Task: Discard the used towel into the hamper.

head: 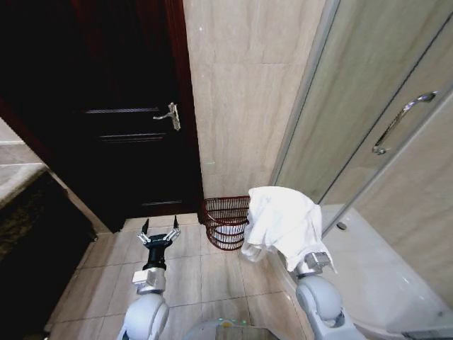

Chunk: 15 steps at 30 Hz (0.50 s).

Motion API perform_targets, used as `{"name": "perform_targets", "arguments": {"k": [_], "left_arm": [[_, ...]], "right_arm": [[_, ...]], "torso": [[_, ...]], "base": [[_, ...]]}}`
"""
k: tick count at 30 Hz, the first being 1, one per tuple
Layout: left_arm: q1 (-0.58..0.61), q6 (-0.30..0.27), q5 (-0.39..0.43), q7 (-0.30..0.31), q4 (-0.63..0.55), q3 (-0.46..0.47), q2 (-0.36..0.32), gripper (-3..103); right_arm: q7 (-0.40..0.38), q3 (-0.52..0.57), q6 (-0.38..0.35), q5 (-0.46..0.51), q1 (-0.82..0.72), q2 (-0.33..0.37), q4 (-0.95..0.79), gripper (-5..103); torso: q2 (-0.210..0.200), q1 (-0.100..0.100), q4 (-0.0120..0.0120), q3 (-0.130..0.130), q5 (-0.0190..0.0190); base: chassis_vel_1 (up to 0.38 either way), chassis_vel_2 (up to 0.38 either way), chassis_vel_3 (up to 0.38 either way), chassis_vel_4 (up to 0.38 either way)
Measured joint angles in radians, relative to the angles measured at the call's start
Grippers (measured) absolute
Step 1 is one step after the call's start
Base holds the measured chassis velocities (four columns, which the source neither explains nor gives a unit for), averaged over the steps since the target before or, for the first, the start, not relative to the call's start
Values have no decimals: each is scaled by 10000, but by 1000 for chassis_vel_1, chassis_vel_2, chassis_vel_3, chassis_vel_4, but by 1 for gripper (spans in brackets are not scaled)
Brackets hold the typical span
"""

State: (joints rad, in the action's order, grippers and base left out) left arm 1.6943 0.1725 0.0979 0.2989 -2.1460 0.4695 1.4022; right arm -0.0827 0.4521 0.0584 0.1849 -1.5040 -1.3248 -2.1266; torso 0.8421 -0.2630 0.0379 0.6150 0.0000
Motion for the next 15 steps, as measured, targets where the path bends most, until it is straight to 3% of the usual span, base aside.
{"name": "perform_targets", "arguments": {"k": [15], "left_arm": [[3, 53, -6, -9, -23, -28, -104, 100]], "right_arm": [[16, -49, 10, -163, -29, -210, 50, 8]], "torso": [[27, -11, 0, 14, -2]], "base": [[74, 74, -80, -79]]}}
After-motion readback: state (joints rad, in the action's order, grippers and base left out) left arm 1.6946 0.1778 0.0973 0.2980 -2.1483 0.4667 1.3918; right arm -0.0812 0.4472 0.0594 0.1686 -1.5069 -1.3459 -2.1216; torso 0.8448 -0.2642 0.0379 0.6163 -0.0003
